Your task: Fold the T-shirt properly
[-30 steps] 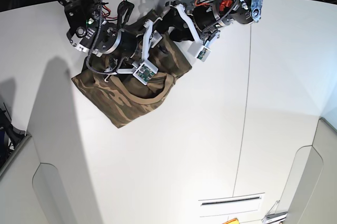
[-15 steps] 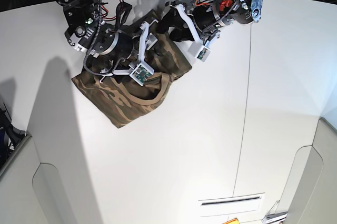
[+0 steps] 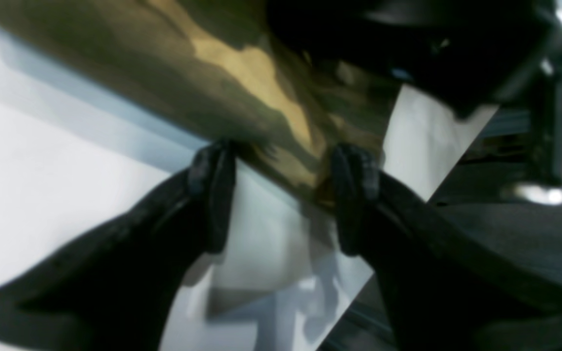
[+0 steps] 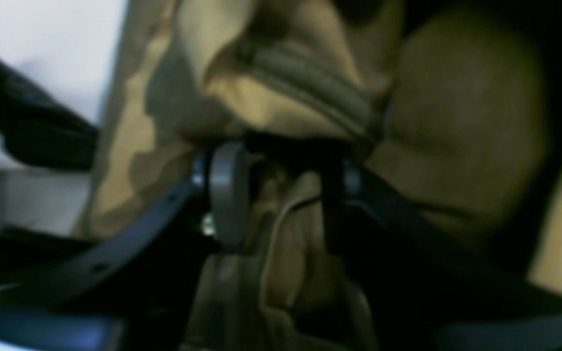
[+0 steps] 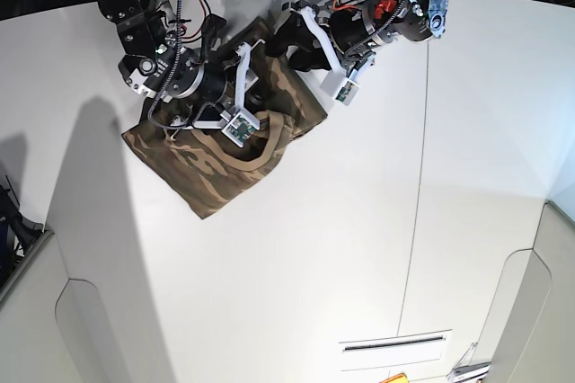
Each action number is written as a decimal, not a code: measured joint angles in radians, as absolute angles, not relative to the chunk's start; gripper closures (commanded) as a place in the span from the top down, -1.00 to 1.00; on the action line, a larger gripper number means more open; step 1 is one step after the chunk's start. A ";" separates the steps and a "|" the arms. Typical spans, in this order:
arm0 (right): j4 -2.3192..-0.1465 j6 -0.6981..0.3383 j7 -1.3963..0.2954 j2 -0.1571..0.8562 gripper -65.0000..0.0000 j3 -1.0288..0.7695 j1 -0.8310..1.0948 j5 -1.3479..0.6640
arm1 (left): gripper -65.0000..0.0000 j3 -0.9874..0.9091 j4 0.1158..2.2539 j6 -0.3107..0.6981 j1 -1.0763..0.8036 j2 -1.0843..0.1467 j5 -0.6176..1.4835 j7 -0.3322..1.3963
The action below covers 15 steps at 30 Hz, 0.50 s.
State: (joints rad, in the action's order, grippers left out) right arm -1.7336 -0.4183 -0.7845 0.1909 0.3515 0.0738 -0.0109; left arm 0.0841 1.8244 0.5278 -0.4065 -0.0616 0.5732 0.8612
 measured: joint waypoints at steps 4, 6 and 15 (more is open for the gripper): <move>-1.729 -0.418 -0.781 0.191 -0.88 0.372 0.072 -0.010 | 0.06 0.084 1.824 0.528 -0.406 -0.061 0.574 0.864; -1.729 -0.418 -0.782 0.191 -1.00 0.383 0.072 -0.010 | 0.06 0.084 1.824 0.528 -0.406 -0.061 0.574 0.863; -1.729 -0.414 -0.801 0.191 -1.00 0.387 0.072 -0.084 | 0.06 0.084 1.824 0.528 -0.406 -0.061 0.574 0.864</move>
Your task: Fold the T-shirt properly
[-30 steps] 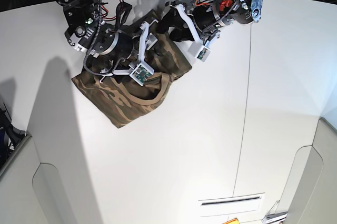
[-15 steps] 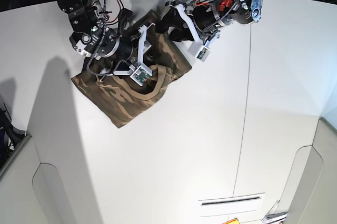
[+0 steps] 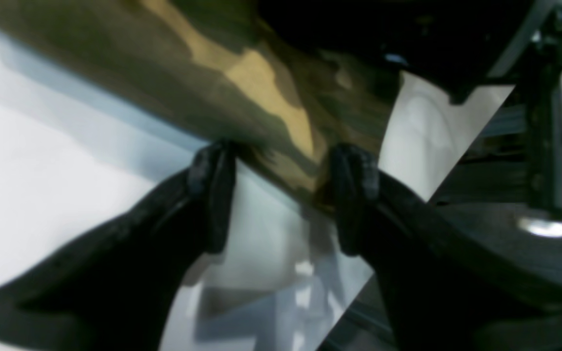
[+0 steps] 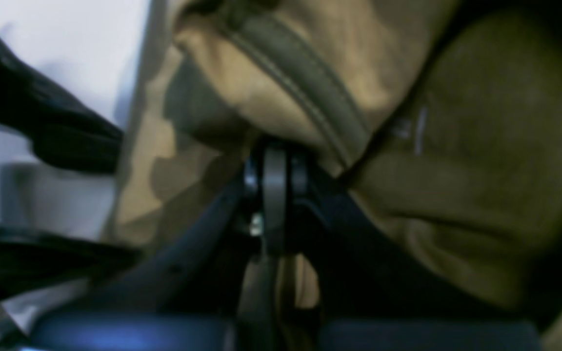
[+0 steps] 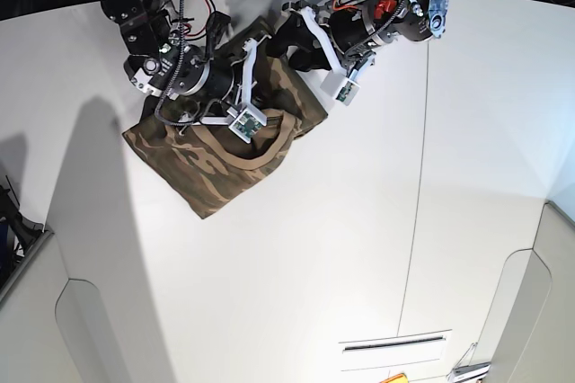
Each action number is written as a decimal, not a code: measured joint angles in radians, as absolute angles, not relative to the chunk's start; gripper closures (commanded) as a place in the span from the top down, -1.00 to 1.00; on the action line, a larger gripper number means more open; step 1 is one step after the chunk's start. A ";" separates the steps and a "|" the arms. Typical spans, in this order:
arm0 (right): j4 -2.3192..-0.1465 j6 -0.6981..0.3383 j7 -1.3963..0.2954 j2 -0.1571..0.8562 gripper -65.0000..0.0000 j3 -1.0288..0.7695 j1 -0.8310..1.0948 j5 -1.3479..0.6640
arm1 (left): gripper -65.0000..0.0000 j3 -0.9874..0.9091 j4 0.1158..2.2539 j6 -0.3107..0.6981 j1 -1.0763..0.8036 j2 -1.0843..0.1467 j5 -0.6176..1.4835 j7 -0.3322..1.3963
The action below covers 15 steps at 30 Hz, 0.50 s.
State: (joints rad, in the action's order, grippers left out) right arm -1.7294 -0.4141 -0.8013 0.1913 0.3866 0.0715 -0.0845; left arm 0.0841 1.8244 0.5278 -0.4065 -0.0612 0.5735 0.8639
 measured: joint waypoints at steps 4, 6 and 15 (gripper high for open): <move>-1.734 -0.414 -0.814 0.191 -1.00 0.387 0.072 -0.123 | 0.06 0.084 1.824 0.528 -0.406 -0.061 0.574 0.863; -1.751 -0.414 -0.829 0.191 -1.00 0.387 0.072 -0.133 | 0.06 0.084 1.825 0.528 -0.406 -0.061 0.573 0.863; -1.853 -0.414 -0.873 0.191 -1.00 0.387 0.072 -0.231 | 0.06 0.084 1.824 0.528 -0.406 -0.061 0.574 0.863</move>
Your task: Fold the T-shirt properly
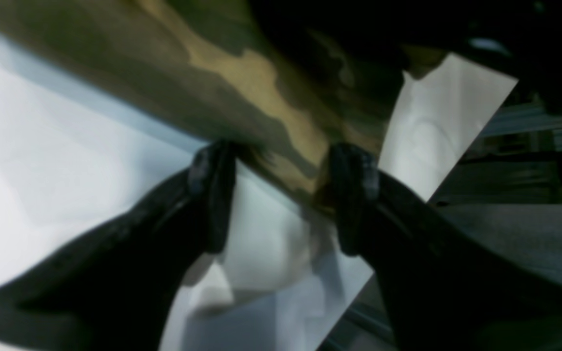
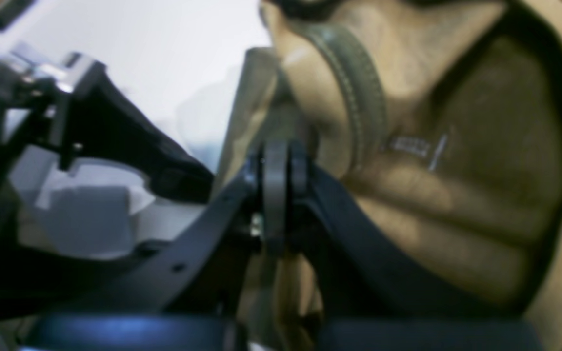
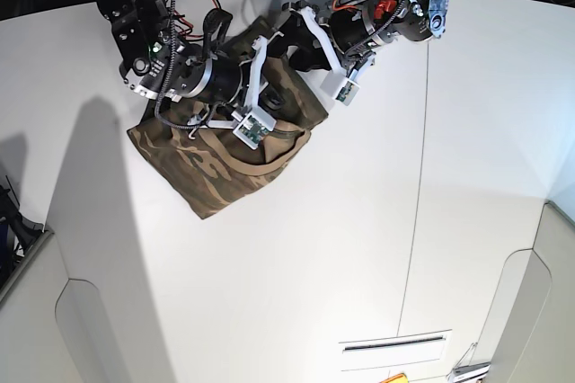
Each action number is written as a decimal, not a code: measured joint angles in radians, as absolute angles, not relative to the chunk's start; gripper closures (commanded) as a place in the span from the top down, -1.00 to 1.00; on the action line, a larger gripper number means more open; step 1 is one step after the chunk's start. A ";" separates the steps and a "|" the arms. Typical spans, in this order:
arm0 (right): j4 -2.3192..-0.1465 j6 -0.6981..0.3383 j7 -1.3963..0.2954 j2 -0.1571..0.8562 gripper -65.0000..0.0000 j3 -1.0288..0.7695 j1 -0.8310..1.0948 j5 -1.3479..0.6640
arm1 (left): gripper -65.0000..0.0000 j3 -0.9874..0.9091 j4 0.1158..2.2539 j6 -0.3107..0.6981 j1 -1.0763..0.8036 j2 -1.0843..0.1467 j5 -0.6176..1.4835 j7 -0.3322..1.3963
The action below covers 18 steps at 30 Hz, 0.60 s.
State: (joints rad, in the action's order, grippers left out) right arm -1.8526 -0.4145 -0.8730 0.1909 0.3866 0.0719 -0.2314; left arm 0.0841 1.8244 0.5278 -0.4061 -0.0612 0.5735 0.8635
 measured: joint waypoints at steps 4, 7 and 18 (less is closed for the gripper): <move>-1.864 -0.414 -0.880 0.191 -1.00 0.387 0.072 -0.283 | 0.06 0.084 1.824 0.528 -0.403 -0.062 0.573 0.863; -1.863 -0.414 -0.889 0.188 -1.00 0.390 0.072 -0.299 | 0.06 0.084 1.824 0.528 -0.403 -0.061 0.573 0.863; -1.863 -0.414 -0.891 0.185 -1.00 0.479 0.072 -0.276 | 0.06 0.084 1.858 0.532 -0.404 -0.064 0.576 0.877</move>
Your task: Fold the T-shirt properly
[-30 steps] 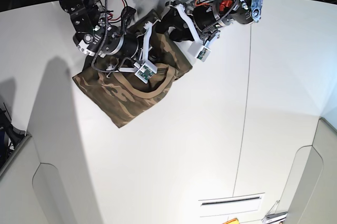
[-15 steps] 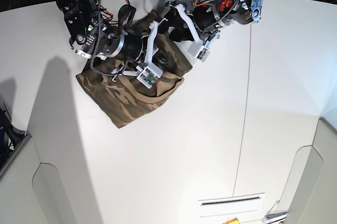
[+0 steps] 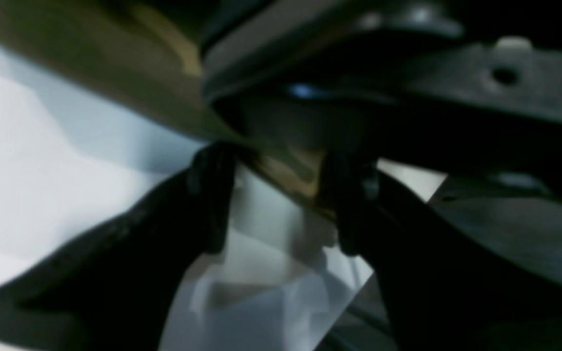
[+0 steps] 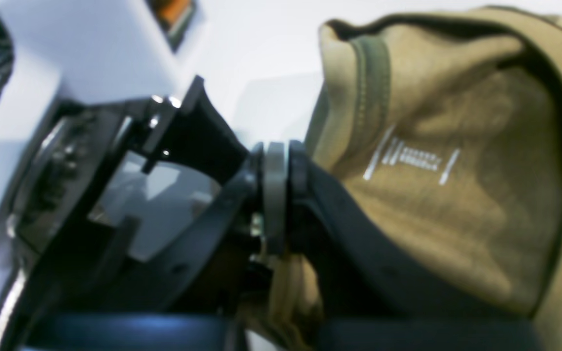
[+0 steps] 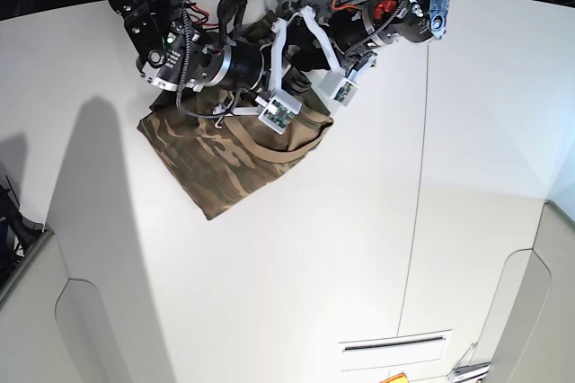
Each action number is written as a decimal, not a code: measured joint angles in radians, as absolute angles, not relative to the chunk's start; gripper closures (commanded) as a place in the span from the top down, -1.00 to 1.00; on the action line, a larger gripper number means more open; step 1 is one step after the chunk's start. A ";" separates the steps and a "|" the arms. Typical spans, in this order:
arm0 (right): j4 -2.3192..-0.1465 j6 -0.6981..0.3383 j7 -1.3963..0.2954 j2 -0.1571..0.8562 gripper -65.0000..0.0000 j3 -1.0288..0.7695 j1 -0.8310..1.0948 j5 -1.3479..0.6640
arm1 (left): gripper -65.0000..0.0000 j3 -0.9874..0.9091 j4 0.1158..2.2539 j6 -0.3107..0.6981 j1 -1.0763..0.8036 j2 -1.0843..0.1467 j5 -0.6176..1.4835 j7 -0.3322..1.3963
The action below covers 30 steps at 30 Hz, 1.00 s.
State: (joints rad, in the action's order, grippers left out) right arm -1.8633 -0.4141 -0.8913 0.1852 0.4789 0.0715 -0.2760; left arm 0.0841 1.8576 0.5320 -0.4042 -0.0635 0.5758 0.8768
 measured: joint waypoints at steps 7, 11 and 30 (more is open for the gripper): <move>-1.863 -0.414 -0.891 0.185 -1.00 0.479 0.072 -0.290 | 0.06 0.084 1.903 0.532 -0.404 -0.064 0.575 0.887; -1.863 -0.414 -0.891 0.185 -1.00 0.479 0.072 -0.292 | 0.06 0.084 1.903 0.532 -0.404 -0.064 0.575 0.887; -1.863 -0.480 -0.849 0.183 -1.00 0.274 0.067 -0.388 | -0.59 0.084 1.977 0.547 -0.404 -0.069 0.573 0.916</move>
State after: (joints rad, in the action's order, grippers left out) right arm -1.8633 -0.4805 -0.8494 0.1825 0.2737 0.0669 -0.3878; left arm 0.0837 1.9770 0.5472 -0.4042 -0.0692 0.5728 0.9161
